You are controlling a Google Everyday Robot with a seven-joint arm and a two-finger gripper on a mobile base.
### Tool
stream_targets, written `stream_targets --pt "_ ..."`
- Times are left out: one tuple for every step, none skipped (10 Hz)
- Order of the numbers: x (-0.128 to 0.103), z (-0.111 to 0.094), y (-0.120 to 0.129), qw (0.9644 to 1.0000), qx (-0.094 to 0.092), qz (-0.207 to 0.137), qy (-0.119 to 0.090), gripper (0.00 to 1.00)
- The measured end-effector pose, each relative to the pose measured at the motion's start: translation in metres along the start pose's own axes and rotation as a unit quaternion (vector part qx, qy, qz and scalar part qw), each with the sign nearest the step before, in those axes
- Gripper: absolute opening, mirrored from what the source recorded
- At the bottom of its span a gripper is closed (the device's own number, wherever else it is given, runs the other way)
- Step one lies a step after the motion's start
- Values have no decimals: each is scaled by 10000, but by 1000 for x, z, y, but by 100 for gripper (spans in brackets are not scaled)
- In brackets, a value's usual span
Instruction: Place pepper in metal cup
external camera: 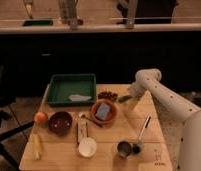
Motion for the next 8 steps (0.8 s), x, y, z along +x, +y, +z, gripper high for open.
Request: stream_targets --pt "1 3 -1 10000 -60 7 -6 80" --pt "2 6 -2 9999 -113 14 -8 80" --pt "6 9 -2 9998 -179 37 -19 80" --pt "7 11 -3 9998 -218 39 -28 80" --pt "5 15 -4 9996 -275 21 -46 80" --pt "2 18 -5 9994 -339 -13 -57 80" --pt "1 21 -5 9993 -373 -32 -77 80" --pt "3 22 -4 9991 -418 -37 -72 80"
